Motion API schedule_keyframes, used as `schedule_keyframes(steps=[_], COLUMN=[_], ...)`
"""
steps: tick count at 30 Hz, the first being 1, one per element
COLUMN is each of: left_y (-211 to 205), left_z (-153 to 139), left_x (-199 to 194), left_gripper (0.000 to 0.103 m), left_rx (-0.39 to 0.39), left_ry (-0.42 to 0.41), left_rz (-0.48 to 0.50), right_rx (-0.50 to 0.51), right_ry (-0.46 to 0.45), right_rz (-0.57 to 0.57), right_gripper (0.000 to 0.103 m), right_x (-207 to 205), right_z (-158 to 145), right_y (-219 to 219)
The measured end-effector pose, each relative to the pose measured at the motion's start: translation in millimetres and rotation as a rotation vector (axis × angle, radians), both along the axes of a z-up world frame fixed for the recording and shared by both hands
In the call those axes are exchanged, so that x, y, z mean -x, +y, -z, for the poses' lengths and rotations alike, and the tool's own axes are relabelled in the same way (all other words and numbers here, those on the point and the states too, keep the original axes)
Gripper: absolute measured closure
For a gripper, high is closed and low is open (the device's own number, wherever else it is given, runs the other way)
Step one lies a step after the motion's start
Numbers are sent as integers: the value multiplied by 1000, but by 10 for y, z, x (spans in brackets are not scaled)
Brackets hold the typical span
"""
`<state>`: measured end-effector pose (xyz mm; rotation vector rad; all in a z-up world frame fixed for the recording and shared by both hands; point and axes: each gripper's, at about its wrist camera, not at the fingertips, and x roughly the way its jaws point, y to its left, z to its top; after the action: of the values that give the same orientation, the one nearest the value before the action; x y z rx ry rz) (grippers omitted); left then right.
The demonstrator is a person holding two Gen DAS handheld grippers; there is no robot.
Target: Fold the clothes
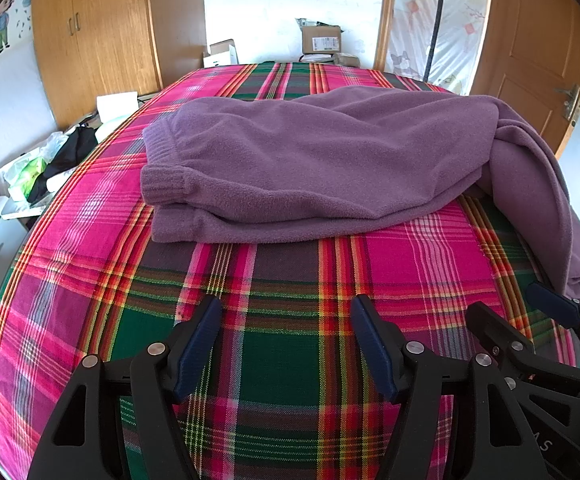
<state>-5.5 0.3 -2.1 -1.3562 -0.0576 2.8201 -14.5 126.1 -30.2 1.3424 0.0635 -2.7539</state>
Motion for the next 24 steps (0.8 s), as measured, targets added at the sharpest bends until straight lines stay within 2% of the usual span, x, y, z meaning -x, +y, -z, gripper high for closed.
schedule_keyframes(steps=[11, 17, 19, 22, 24], left_y=[-23, -91, -128, -228, -317], left_z=[10, 10, 5, -13, -40], left_x=[11, -27, -41, -60, -53], left_gripper=[29, 29, 29, 29, 29], left_rx=[8, -11, -29, -83, -121], left_ry=[-5, -2, 1, -4, -16], left_rz=[-14, 51, 74, 91, 95], right_rx=[0, -4, -2, 17, 40], right_ry=[-1, -16, -22, -21, -16], right_rz=[0, -19, -39, -76, -99], right_gripper=[31, 31, 33, 45, 61], right_x=[10, 41, 60, 79, 90], right_z=[2, -11, -20, -47, -81], right_y=[8, 2, 7, 50, 89])
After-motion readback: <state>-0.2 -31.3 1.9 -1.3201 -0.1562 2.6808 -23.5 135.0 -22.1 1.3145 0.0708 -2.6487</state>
